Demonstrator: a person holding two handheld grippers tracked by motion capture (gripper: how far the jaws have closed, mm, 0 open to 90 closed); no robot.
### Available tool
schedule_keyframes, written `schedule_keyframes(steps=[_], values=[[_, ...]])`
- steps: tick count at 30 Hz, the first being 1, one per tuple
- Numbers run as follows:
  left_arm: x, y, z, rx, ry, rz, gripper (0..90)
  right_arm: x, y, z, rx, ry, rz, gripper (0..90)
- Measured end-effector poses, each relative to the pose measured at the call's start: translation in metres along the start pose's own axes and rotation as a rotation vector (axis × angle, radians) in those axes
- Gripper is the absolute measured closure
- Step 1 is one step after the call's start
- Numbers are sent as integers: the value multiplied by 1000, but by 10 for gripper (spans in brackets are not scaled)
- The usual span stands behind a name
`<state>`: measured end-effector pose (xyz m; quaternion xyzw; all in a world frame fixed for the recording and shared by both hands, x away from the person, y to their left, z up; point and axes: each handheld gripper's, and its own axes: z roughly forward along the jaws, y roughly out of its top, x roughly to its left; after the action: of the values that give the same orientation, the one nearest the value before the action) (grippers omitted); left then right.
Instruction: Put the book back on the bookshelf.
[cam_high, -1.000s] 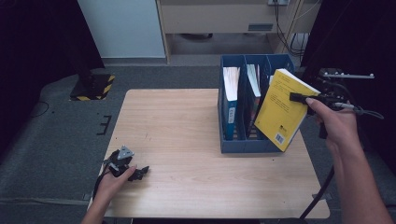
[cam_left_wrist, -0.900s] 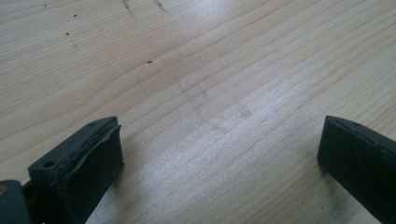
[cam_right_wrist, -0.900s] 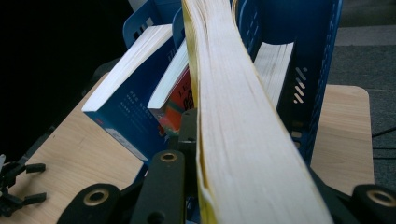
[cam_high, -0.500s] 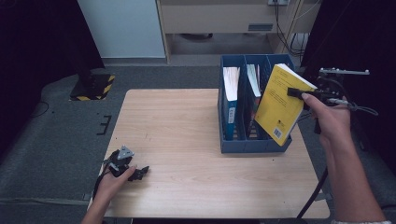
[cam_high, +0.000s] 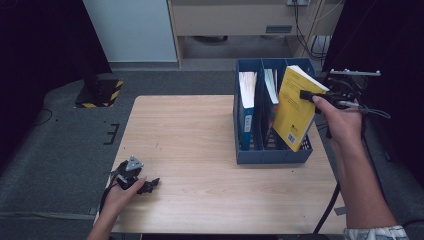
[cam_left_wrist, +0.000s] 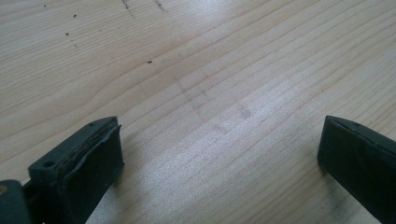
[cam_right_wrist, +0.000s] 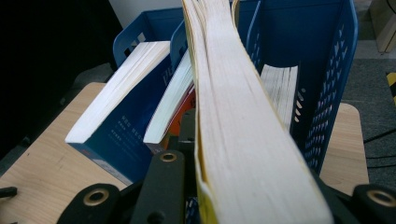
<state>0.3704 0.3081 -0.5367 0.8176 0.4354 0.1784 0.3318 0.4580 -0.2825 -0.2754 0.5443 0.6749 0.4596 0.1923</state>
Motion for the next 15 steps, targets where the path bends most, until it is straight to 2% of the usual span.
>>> schedule_keyframes(steps=[15], values=[[0, 0, 0, 0, 0, 0, 0, 2, 0, 27, -26, -57, 44, 748]])
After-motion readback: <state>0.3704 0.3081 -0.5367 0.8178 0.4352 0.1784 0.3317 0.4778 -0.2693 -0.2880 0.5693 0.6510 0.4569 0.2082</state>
